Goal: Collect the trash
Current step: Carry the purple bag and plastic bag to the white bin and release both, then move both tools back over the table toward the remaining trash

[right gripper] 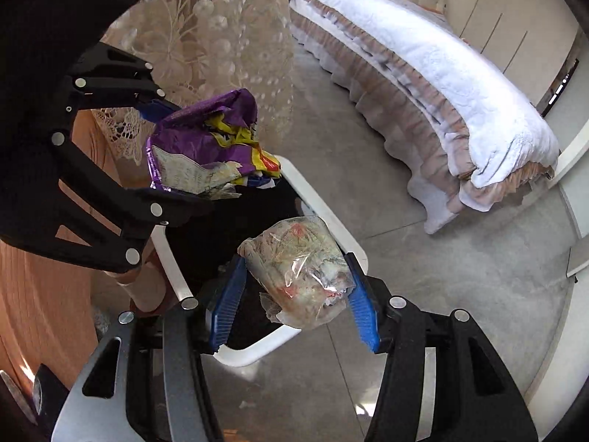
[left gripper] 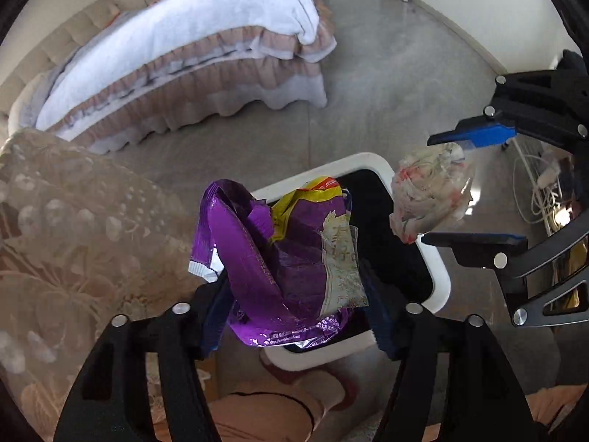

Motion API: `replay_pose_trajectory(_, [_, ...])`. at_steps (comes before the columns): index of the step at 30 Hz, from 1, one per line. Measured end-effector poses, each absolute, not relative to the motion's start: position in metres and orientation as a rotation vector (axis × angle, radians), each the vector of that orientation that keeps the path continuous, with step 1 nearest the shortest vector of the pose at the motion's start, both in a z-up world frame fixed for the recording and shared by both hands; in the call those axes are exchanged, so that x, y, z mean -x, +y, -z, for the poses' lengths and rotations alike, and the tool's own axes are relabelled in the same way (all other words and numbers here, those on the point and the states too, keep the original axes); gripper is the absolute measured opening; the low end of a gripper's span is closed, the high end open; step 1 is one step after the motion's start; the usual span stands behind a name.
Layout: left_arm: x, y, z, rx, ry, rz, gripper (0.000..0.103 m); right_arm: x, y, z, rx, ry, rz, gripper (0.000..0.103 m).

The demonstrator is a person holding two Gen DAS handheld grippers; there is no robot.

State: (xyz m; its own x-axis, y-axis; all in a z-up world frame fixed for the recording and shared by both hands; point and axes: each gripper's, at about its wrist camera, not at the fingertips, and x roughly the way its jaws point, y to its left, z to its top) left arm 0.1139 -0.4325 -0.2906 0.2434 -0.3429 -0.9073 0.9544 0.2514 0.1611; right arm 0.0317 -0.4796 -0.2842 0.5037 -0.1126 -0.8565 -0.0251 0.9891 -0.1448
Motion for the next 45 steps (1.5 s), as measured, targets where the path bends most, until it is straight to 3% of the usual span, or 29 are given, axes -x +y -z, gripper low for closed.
replay_pose_trajectory(1, [-0.112, -0.434, 0.297, -0.903, 0.879, 1.066, 0.098, -0.032, -0.480, 0.289, 0.162, 1.052, 0.045, 0.087])
replay_pose_trajectory(2, [-0.108, -0.436, 0.304, -0.942, 0.864, 1.067, 0.098, -0.031, -0.480, 0.292, 0.195, 1.044, 0.055, 0.099])
replay_pose_trajectory(10, [-0.103, -0.441, 0.306, -0.955, 0.865, 1.103, 0.098, -0.031, -0.480, 0.302, 0.245, 1.087, 0.057, 0.099])
replay_pose_trajectory(28, [-0.105, -0.419, 0.251, -0.842, 0.760, 1.065, 0.098, -0.032, -0.474, 0.251, 0.265, 0.950, 0.089, 0.099])
replay_pose_trajectory(35, [-0.115, -0.382, 0.200, -0.694, 0.696, 0.914, 0.098, -0.029, -0.461, 0.201, 0.214, 0.801, 0.109, 0.099])
replay_pose_trajectory(45, [-0.145, -0.265, 0.102, -0.371, 0.539, 0.657, 0.098, -0.057, -0.399, 0.117, 0.134, 0.527, -0.024, 0.099])
